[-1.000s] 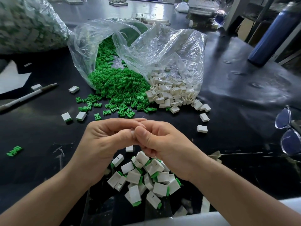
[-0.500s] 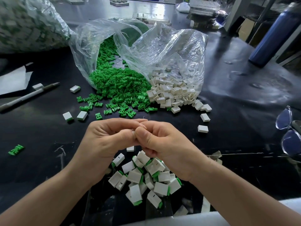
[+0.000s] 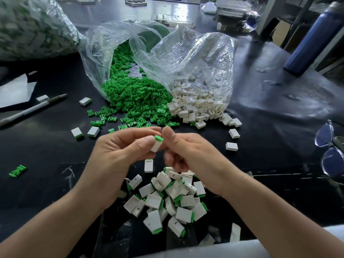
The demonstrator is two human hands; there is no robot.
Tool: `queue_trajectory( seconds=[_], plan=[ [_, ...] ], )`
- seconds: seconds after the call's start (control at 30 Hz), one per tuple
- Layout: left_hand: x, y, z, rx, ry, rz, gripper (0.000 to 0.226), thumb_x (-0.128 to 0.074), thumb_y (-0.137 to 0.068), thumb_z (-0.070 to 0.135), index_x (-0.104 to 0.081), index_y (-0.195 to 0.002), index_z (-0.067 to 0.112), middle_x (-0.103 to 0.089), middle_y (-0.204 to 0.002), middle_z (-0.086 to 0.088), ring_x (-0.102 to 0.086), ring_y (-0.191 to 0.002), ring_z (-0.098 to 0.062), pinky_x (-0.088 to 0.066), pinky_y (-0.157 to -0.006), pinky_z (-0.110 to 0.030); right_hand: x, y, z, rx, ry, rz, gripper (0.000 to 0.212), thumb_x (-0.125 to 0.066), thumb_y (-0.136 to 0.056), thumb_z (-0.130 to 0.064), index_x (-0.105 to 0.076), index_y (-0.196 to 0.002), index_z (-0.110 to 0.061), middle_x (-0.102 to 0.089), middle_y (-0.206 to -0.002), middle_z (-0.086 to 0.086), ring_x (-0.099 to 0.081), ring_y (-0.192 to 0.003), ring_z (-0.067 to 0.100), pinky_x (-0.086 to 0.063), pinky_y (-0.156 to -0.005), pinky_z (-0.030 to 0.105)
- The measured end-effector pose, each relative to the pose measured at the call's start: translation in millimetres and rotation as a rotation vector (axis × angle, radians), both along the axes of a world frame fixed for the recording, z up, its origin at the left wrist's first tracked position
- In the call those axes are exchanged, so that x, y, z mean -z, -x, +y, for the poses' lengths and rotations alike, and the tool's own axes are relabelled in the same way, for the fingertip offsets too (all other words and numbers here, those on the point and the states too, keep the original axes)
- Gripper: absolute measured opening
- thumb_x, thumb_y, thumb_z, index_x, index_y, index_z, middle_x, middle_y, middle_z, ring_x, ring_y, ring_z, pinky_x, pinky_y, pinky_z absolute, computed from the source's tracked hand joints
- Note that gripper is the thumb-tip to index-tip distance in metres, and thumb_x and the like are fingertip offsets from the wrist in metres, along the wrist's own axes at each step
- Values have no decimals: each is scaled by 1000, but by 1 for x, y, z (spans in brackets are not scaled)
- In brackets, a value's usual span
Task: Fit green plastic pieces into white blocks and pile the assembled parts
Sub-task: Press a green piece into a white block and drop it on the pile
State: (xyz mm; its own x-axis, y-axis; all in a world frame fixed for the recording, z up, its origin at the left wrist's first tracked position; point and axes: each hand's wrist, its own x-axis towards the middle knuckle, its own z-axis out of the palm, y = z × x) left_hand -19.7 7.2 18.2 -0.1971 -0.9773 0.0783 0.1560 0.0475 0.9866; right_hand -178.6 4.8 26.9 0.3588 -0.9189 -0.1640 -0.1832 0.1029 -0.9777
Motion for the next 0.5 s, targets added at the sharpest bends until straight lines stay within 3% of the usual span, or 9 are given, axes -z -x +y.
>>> queue_trajectory(
  seconds=[0.1, 0.23, 0.4, 0.5],
  plan=[
    [-1, -1, 0, -42, 4, -42, 22, -80, -54, 20, -76, -75, 23, -73, -76, -4, -67, -69, -13, -52, -56, -18, 0, 11, -9, 143, 141, 180, 45, -46, -80, -54, -66, -81, -14, -53, -59, -9, -47, -54, 2, -43, -57, 20],
    [-5, 3, 7, 16, 28, -86, 24, -69, -55, 30, -76, -76, 20, -72, -67, -3, -62, -54, -6, -48, -48, -16, 7, 27, -24, 343, 406, 515, 13, -56, -89, -32, -65, -90, -22, -56, -73, -14, -52, -70, 1, -45, -71, 22],
    [-6, 7, 13, 94, 34, -166, 34, -69, -52, 37, -74, -83, 25, -73, -72, -5, -66, -58, -8, -47, -49, -13, 18, 42, -40, 446, 502, 800, 25, -56, -90, -22, -63, -115, -18, -50, -104, 0, -48, -104, 16, -33, -91, 22],
    [-5, 4, 10, 49, 45, -181, 34, -66, -55, 43, -74, -83, 26, -73, -74, -5, -66, -59, -11, -47, -47, -17, 25, 46, -46, 424, 495, 893, 30, -53, -92, -18, -60, -121, -19, -52, -115, 6, -43, -114, 22, -29, -97, 27]
  ],
)
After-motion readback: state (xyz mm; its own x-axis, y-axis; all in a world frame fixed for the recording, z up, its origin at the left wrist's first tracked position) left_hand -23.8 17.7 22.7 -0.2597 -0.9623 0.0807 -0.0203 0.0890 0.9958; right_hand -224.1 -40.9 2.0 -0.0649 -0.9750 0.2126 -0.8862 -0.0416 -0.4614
